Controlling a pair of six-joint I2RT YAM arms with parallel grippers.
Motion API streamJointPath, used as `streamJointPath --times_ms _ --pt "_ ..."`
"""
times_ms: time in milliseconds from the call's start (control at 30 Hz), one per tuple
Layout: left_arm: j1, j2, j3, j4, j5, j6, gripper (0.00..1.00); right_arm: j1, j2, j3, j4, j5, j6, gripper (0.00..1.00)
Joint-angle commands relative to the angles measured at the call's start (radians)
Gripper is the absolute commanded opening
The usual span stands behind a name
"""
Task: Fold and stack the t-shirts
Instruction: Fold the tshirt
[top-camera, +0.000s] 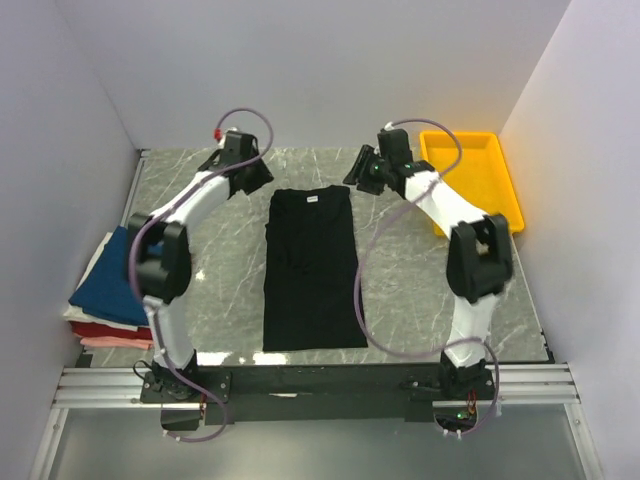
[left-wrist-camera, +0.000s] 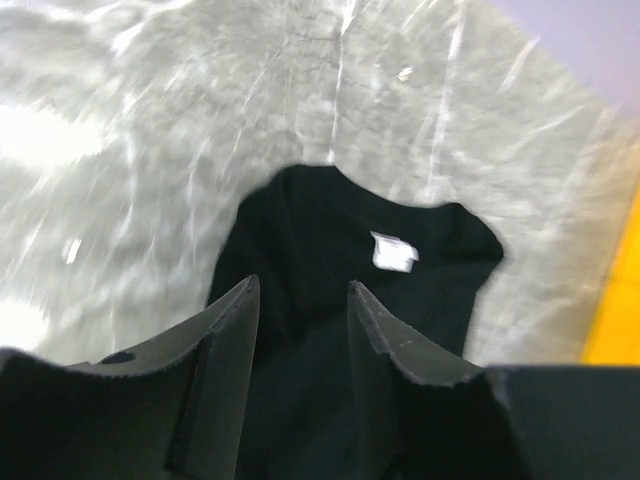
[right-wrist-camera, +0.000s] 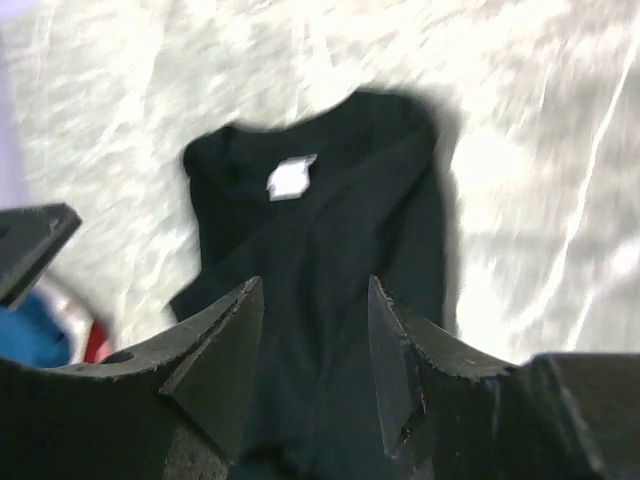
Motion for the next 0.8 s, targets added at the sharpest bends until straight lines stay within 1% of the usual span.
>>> streamJointPath --times_ms 0,33,67,133,200,300,367,500,600,633,700,733,767 --pt "0.003 0.158 0.173 -0.043 0.089 0.165 0.45 -0.015 0.175 0.205 -0.088 -0.017 -0.053 0.53" --pt "0.003 0.192 0.245 -0.056 0.088 0.178 0.45 -0.015 0.213 0.298 -0.111 -0.015 -0.061 0.53" --pt "0.003 0.22 0.279 -0.087 0.088 0.19 0.45 -0.017 0.274 0.336 -0.148 -0.012 -0.076 0.52" --pt "0.003 0.285 0.342 -0.092 0.088 0.222 0.43 -0.017 0.318 0.403 -0.171 -0.008 -0.092 0.52" --pt "0.003 0.326 0.362 -0.086 0.088 0.245 0.41 -0.017 0.351 0.425 -0.179 -0.02 -0.101 0.52" --pt "0.003 0.366 0.405 -0.116 0.088 0.256 0.36 -0.012 0.348 0.402 -0.162 -0.051 -0.093 0.51" --pt "0.0 0.372 0.406 -0.122 0.03 0.26 0.36 0.001 0.313 0.343 -0.136 -0.066 -0.089 0.51" --pt "-0.014 0.387 0.393 -0.119 -0.013 0.29 0.36 0.037 0.232 0.225 -0.11 -0.039 -0.084 0.51" --pt "-0.03 0.409 0.417 -0.144 -0.05 0.317 0.37 0.057 0.145 0.094 -0.069 -0.032 -0.06 0.5" --pt "-0.038 0.409 0.416 -0.136 -0.054 0.325 0.38 0.064 0.094 0.019 -0.04 -0.029 -0.043 0.5" --pt "-0.043 0.414 0.414 -0.13 -0.051 0.333 0.39 0.077 0.034 -0.058 -0.007 -0.023 -0.03 0.5" --pt "-0.044 0.417 0.422 -0.129 -0.05 0.334 0.39 0.102 -0.019 -0.125 0.019 -0.02 -0.029 0.5" --pt "-0.049 0.421 0.426 -0.132 -0.054 0.339 0.4 0.115 -0.046 -0.151 0.023 -0.009 -0.027 0.5"
